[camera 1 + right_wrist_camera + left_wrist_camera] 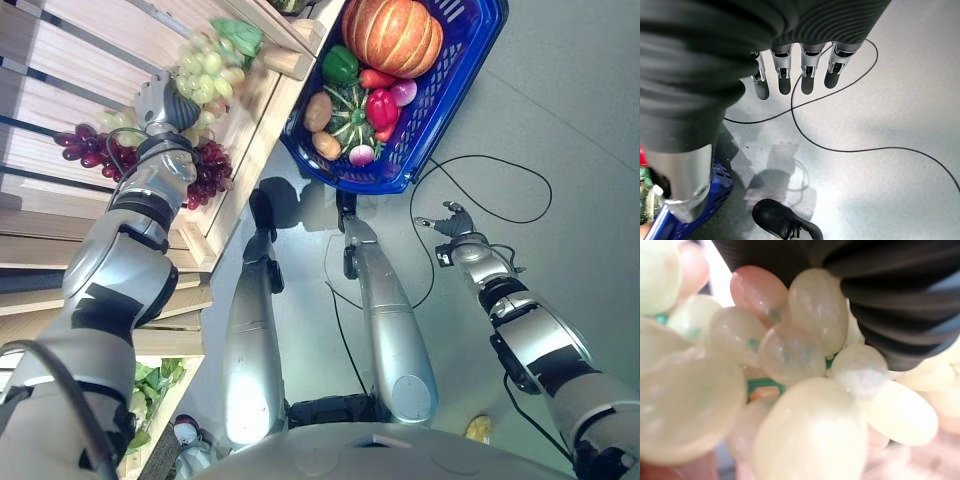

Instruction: Pick up fruits and vegetables into the basket

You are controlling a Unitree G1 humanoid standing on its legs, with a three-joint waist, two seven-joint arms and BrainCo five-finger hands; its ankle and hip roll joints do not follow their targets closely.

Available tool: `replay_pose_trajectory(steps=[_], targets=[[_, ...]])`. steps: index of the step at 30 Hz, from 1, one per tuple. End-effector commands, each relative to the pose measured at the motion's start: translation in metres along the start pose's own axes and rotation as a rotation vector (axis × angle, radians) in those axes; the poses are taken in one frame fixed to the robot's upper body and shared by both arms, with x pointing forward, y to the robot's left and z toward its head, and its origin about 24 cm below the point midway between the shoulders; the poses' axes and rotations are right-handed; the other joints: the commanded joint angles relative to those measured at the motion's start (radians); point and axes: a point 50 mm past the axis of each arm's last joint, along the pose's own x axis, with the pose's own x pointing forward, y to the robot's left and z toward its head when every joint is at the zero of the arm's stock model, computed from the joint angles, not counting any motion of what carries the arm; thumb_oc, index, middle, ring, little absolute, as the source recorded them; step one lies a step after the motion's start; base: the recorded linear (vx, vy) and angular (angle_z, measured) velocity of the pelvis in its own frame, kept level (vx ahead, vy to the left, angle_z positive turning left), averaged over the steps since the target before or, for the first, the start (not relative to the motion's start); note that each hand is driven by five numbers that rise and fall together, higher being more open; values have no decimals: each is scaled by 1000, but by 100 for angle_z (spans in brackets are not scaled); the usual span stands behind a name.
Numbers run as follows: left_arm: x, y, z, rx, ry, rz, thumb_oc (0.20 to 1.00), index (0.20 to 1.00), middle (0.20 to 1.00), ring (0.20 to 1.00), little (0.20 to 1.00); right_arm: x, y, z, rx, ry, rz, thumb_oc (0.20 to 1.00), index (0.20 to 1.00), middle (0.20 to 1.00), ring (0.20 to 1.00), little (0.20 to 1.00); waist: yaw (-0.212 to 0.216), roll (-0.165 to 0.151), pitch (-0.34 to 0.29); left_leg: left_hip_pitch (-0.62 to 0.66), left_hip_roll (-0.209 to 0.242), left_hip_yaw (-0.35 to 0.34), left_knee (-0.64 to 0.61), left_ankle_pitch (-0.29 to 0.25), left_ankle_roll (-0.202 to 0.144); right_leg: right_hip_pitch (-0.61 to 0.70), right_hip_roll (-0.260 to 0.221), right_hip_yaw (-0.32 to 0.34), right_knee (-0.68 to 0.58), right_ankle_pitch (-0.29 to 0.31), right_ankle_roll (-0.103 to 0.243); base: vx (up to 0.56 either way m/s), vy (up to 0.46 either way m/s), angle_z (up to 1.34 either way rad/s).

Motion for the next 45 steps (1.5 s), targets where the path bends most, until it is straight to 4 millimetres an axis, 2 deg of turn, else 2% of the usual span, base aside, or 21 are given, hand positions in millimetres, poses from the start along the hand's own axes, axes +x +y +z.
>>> replay_pose_trajectory(steps=[1,9,17,19,21,23,25,30,40,45], targets=[[-8,10,-34,-386,125,-14,200,200,200,200,200,-4,-8,-27,-10,60,-35,1000,1000,1000,1000,1000,40,3,-31,-6,-22,-38,14,-45,-29,28,36,-24,5,-35,58,0,0,0],[-6,7,-13,-838,39,-83,200,200,200,200,200,-6,-5,-29,18,36,-36,1000,1000,1000,1000,1000,42,2,-31,15,-26,-34,8,-56,-27,44,33,-31,5,-43,55,4,-15,3],[-10,10,21,-1084,-195,-140,200,200,200,200,200,-9,-6,-16,156,-83,-71,1000,1000,1000,1000,1000,51,1,-31,31,-33,-37,8,-66,-25,65,24,-39,-4,-42,54,5,-33,3],[-14,10,27,-1106,-246,-154,200,200,200,200,200,-10,-7,-7,188,-123,-78,1000,1000,1000,1000,1000,54,1,-31,34,-36,-38,7,-67,-25,68,23,-41,-7,-40,55,-2,-43,5],[-20,10,36,-1151,-335,-174,200,200,200,200,200,-13,-8,16,250,-217,-96,1000,1000,1000,1000,1000,61,-1,-31,43,-39,-40,2,-70,-25,78,18,-46,-12,-38,56,-8,-45,3],[-22,12,40,-1173,-376,-183,200,200,200,200,200,-15,-9,27,275,-262,-103,1000,1000,1000,1000,1000,62,-1,-31,47,-40,-40,0,-71,-25,82,16,-49,-14,-38,56,0,0,0],[-27,16,49,-1200,-455,-192,200,200,200,200,200,-21,-10,50,323,-347,-114,1000,1000,1000,1000,1000,65,0,-31,53,-42,-38,-3,-73,-25,87,13,-54,-15,-40,56,-4,-5,2],[-36,20,63,-1214,-577,-221,200,200,200,200,200,-34,-16,77,391,-471,-138,1000,1000,1000,1000,1000,66,4,-31,60,-45,-38,-5,-75,-25,95,7,-61,-14,-45,56,-3,2,2],[-54,19,82,-1220,-747,-301,200,200,200,200,200,-57,-33,104,474,-671,-265,1000,1000,1000,1000,1000,60,24,-31,69,-48,-29,-20,-75,-18,99,1,-58,-18,-47,61,2,12,-1],[-66,17,96,-1189,-824,-356,200,200,200,200,200,-76,-33,123,475,-816,-234,1000,1000,1000,1000,1000,59,33,-31,71,-50,-23,-28,-72,-16,102,-4,-57,-24,-47,64,5,25,-3]])
